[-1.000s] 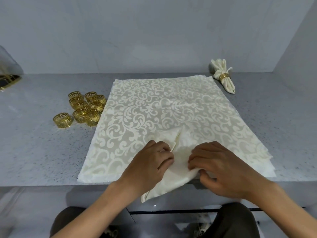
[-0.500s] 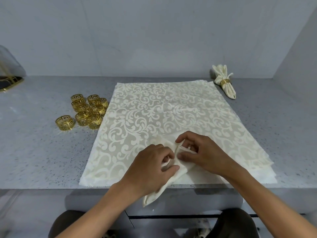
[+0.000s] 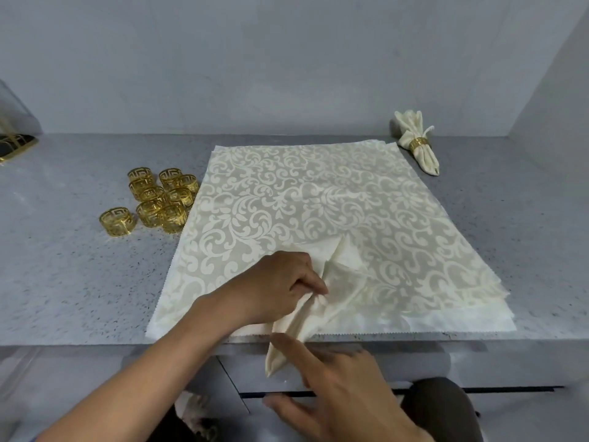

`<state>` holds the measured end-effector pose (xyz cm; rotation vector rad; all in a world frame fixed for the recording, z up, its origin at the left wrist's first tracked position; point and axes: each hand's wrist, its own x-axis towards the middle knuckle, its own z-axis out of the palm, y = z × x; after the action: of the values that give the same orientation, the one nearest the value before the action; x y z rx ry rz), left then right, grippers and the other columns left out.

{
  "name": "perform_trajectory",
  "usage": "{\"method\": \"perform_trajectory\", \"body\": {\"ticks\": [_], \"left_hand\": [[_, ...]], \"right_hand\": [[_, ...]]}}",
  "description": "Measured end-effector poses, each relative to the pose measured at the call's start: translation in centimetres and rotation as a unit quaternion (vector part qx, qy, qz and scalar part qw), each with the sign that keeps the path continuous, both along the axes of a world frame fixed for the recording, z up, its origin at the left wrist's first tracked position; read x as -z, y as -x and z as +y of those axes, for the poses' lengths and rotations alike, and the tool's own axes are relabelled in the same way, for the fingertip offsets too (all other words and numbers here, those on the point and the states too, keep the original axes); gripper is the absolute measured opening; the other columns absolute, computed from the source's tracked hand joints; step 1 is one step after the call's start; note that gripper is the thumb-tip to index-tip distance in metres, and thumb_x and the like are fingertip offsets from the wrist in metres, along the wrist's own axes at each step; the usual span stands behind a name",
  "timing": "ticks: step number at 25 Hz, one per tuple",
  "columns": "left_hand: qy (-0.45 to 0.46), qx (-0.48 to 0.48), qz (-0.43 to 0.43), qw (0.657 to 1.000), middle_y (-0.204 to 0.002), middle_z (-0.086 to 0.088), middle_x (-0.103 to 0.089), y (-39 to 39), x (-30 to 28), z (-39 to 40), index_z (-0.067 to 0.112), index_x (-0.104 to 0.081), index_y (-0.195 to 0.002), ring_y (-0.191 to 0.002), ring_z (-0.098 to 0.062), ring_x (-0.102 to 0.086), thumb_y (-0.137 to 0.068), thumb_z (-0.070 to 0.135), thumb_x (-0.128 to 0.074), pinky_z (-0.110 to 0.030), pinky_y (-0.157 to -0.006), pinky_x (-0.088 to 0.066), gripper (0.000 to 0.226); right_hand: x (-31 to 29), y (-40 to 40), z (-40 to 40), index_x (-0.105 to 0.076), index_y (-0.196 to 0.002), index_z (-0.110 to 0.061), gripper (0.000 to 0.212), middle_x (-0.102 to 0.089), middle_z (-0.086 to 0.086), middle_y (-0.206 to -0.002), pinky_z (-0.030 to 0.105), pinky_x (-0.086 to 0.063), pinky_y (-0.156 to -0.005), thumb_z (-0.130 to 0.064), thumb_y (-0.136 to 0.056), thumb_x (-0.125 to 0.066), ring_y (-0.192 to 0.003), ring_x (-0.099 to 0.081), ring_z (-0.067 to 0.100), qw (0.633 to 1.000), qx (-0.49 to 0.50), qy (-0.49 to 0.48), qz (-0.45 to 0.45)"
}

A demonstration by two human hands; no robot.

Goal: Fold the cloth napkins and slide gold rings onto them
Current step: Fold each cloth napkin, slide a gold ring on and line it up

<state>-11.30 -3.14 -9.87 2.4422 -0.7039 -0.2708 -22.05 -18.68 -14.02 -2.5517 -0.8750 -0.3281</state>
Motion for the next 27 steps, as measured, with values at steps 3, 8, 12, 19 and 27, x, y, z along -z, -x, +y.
{"method": "perform_trajectory", "body": {"ticks": [3, 8, 12, 19, 27], "left_hand": [[-0.024, 0.015, 0.016, 0.999, -0.092, 0.017, -0.055, -0.9, -0.7, -0.1, 0.032, -0.076, -0.104, -0.085, 0.007, -0.051, -0.096, 0.015, -0.058, -0.009, -0.074, -0.036, 0.027], [-0.073, 0.048, -0.087, 0.992, -0.099, 0.012, -0.05, -1.3, -0.5, 0.0, 0.031, -0.076, -0.104, -0.092, -0.001, -0.045, -0.09, 0.029, -0.067, -0.022, -0.084, -0.042, 0.017], [-0.06, 0.036, -0.201, 0.977, -0.117, 0.018, -0.055, -1.0, 0.9, -1.6, 0.032, -0.073, -0.087, -0.12, -0.001, -0.036, -0.081, 0.058, -0.067, -0.028, -0.104, -0.021, 0.027], [0.011, 0.003, -0.176, 0.984, -0.103, 0.021, -0.064, -0.6, 2.4, 0.0, 0.03, -0.075, -0.1, -0.098, 0.003, -0.052, -0.087, 0.056, -0.051, -0.024, -0.1, -0.032, 0.038], [0.091, 0.001, -0.135, 0.987, -0.097, 0.02, -0.065, -0.8, 2.7, 1.6, 0.026, -0.078, -0.099, -0.09, -0.002, -0.063, -0.087, 0.029, -0.073, -0.025, -0.08, -0.052, 0.013]], "right_hand": [[0.4, -0.1, 1.3, -0.058, -0.087, -0.036, 0.029, -0.057, -0.016, -0.062, 0.018, -0.037, -0.038, -0.06, -0.071, -0.064, -0.048, -0.053, 0.004, 0.997, 0.061, -0.041, 0.005], [-2.8, -0.8, -4.6, -0.056, -0.078, -0.031, 0.01, -0.057, -0.017, -0.056, 0.019, -0.037, -0.039, -0.039, -0.071, -0.054, -0.045, -0.052, 0.005, 0.989, 0.13, -0.056, 0.043], [-5.8, -6.7, -12.5, -0.062, -0.084, -0.038, 0.018, -0.066, -0.019, -0.084, 0.02, -0.047, -0.064, -0.021, -0.082, -0.063, -0.08, -0.06, 0.001, 0.976, 0.163, -0.106, 0.099], [-0.5, -6.6, -10.9, -0.071, -0.11, -0.027, 0.037, -0.06, -0.019, -0.098, 0.027, -0.046, -0.079, -0.051, -0.091, -0.05, -0.086, -0.054, 0.008, 0.992, 0.122, -0.029, 0.012], [0.8, -6.3, -10.9, -0.075, -0.102, -0.018, 0.025, -0.064, -0.008, -0.102, 0.03, -0.046, -0.077, -0.031, -0.097, -0.053, -0.086, -0.055, 0.015, 0.99, 0.063, -0.019, -0.123]]}}
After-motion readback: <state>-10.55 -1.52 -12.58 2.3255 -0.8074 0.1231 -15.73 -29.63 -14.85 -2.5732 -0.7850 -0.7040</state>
